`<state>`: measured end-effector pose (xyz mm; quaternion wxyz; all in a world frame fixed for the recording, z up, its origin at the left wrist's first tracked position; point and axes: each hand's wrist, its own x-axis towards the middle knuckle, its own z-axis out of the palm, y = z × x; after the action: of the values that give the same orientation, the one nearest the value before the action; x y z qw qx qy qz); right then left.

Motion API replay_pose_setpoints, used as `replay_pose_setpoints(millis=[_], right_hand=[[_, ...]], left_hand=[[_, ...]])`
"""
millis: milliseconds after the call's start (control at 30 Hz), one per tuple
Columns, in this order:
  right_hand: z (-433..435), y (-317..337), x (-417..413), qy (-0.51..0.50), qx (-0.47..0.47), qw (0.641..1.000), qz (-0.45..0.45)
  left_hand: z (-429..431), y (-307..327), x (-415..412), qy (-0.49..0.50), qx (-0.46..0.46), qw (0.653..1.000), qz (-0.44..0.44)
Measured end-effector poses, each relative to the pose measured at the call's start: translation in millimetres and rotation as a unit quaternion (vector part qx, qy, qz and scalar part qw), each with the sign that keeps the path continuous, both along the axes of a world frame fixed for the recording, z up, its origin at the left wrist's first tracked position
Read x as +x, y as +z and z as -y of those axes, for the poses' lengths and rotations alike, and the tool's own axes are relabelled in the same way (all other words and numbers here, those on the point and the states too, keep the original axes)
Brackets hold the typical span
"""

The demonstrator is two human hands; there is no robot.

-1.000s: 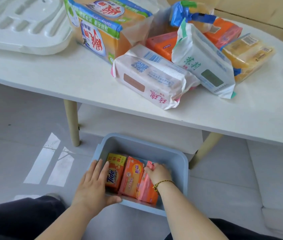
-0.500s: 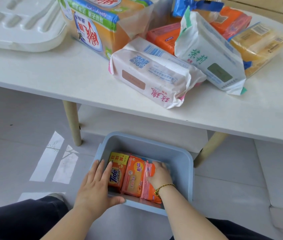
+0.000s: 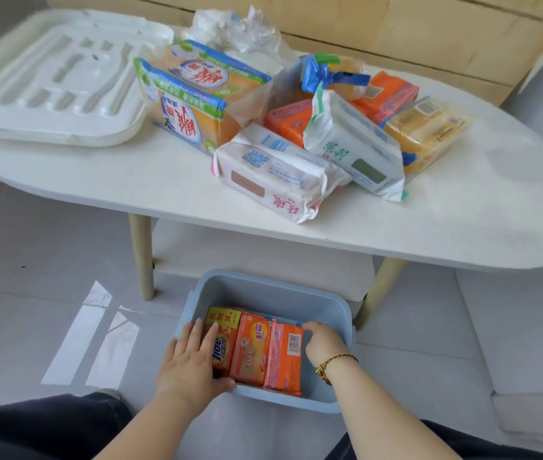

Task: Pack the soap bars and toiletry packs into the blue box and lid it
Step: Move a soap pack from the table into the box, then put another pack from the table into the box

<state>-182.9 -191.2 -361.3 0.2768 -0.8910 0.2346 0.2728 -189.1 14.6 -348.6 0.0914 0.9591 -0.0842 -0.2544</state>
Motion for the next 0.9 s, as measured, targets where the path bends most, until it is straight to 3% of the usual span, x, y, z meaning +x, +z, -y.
replay_pose_setpoints(millis=[200,367,433,567,700,900], right_hand=[[-4.0,87.6,-9.2,0.027,0.037,0.993,0.113],[-12.9,170.0,-26.2,0.098,0.098,0.970,0.198],[-9.3,202.0,-29.3,0.107,0.135,0.956,0.236],[6.3,261.8,-15.2,0.028,0.170,0.924,0.342],[17.1,296.6,33.1,-0.022,0.094,0.903,0.420],[7.8,300.6,126.4,-0.026,-0.079,0.932,0.352]], left_hand=[[23.2,67.7,2.2,-0.019,-0.134,0.978,0.157],[23.9,136.6,2.4,-0.090,-0.243,0.895,0.364],[16.0,158.1,8.7,-0.070,-0.262,0.883,0.384],[-1.5,180.3,30.7,-0.022,-0.236,0.875,0.422],[-13.0,181.8,57.0,0.014,-0.187,0.914,0.360],[-8.2,165.0,68.7,0.011,-0.126,0.924,0.361]])
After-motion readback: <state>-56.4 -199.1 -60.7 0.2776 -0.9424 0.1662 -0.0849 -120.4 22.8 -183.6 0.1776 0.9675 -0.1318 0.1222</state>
